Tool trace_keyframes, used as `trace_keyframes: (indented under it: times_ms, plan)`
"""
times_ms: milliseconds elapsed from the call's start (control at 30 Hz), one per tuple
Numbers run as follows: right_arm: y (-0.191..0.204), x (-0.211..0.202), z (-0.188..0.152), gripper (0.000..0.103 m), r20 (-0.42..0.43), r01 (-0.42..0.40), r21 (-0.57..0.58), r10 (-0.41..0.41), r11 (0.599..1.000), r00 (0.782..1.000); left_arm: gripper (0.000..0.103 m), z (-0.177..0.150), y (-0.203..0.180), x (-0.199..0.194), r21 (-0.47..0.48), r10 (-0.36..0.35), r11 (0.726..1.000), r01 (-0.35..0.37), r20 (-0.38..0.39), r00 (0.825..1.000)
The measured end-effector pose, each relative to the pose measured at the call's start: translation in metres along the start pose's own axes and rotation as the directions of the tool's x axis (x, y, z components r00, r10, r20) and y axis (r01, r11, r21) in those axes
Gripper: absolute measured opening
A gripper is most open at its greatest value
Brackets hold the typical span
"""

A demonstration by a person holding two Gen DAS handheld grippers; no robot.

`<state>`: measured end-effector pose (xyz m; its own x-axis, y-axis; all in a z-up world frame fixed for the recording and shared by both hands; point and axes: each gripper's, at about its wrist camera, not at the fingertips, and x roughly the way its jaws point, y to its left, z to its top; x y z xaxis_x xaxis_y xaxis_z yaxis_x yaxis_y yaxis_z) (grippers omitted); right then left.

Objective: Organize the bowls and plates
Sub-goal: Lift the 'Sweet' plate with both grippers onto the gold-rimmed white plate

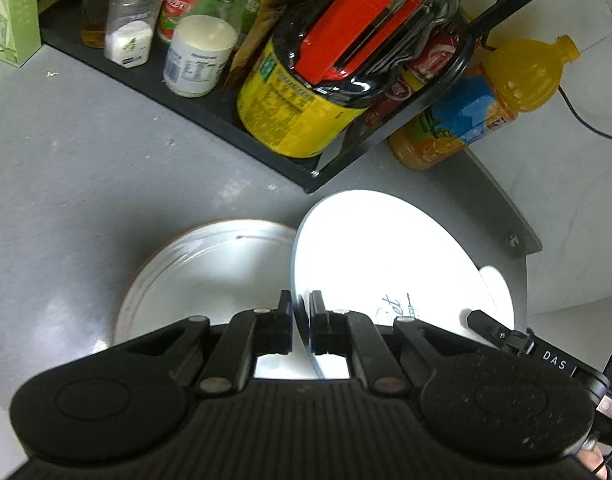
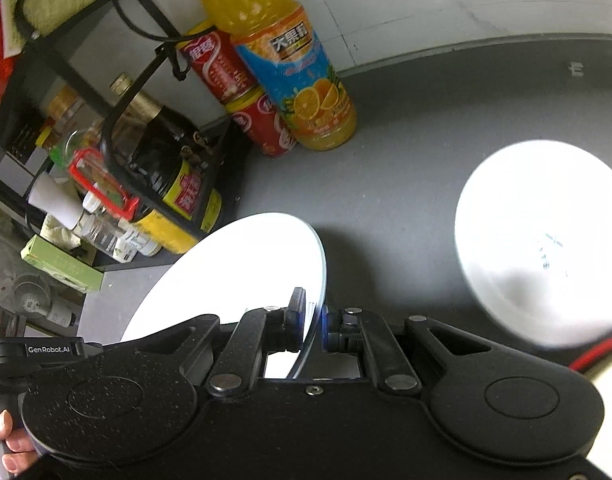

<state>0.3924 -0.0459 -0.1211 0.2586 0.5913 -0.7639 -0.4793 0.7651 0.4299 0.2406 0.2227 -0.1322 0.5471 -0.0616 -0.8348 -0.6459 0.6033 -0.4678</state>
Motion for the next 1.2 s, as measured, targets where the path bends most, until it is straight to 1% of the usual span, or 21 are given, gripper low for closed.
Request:
trace_keyframes:
  times_ms: [167, 400, 567, 833, 967, 1200]
  plan:
    - [0.012, -0.006, -0.021, 0.008, 0.01, 0.01, 0.0, -0.01, 1.0, 1.0, 0.005, -0.007, 0.014, -0.008, 0.014, -0.006, 1.0, 0.006, -0.015, 1.0]
    - [0.026, -0.007, -0.046, 0.008, 0.017, 0.031, -0.006, -0.031, 0.999, 0.999, 0.006, -0.016, 0.029, -0.01, 0.042, 0.013, 0.999, -0.012, -0.038, 0.999]
    - [0.03, -0.007, -0.049, 0.008, 0.019, 0.039, -0.028, -0.038, 0.999, 0.999, 0.006, -0.019, 0.039, -0.01, 0.036, 0.007, 0.999, -0.005, -0.035, 0.999]
    - [0.039, -0.002, -0.059, 0.008, 0.01, 0.069, -0.061, -0.069, 0.996, 0.998, 0.007, -0.024, 0.054, -0.01, 0.029, 0.031, 0.999, -0.03, -0.05, 0.998]
    - [0.04, 0.0, -0.063, 0.008, 0.005, 0.073, -0.057, -0.073, 0.996, 0.997, 0.007, -0.025, 0.059, -0.01, 0.033, 0.039, 0.999, -0.038, -0.051, 0.998]
    - [0.045, 0.007, -0.074, 0.008, -0.003, 0.089, -0.072, -0.089, 0.993, 0.996, 0.009, -0.03, 0.063, -0.003, 0.047, 0.085, 0.996, -0.082, -0.057, 0.995]
